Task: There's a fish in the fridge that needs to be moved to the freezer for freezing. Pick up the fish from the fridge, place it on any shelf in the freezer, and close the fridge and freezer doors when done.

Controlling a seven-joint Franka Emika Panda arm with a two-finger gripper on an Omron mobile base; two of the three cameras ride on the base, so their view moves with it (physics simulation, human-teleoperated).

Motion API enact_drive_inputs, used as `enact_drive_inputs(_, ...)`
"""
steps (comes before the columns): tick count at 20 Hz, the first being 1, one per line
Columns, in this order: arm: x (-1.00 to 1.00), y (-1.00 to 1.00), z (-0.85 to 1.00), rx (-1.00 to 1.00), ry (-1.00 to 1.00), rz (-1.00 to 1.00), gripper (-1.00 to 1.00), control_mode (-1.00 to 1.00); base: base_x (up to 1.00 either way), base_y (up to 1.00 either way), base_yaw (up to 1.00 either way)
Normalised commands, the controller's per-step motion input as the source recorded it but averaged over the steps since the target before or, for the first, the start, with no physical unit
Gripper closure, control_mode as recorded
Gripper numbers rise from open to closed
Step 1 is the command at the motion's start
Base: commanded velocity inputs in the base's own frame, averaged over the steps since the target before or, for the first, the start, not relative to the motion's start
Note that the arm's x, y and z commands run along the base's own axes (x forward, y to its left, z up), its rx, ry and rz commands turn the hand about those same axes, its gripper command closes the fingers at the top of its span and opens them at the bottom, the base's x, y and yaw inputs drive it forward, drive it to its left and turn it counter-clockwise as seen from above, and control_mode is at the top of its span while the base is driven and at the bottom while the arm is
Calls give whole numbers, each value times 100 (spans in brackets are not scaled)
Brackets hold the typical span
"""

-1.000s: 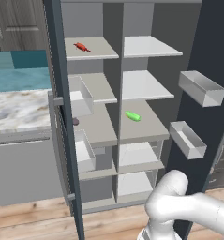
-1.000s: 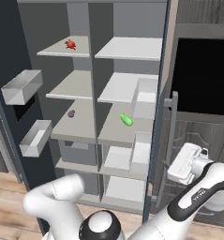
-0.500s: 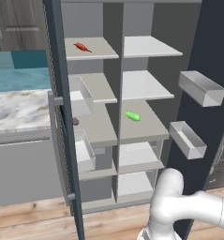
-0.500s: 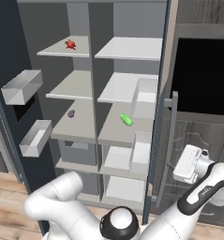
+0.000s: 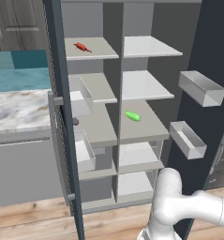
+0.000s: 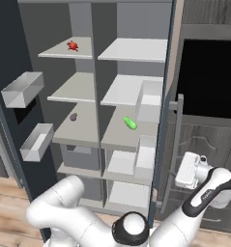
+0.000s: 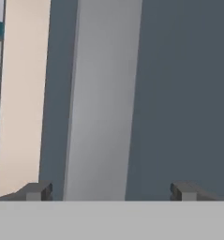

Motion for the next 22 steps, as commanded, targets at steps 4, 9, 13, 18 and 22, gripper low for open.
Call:
enact_drive_inputs(4,-3,98,-6,0,-1,-3,-100,-100,0,0,0)
enact_drive_inputs(9,-7,100,0,0,-4,-6,-100,-100,0,0,0)
enact_drive_inputs(13,0,100,0,0,-1,-12,-100,-100,0,0,0)
enact_drive_inputs(18,0,100,0,0,-3,-29,-100,-100,0,0,0)
enact_drive_inputs(22,3,100,2,0,5,-34,-100,-100,0,0,0)
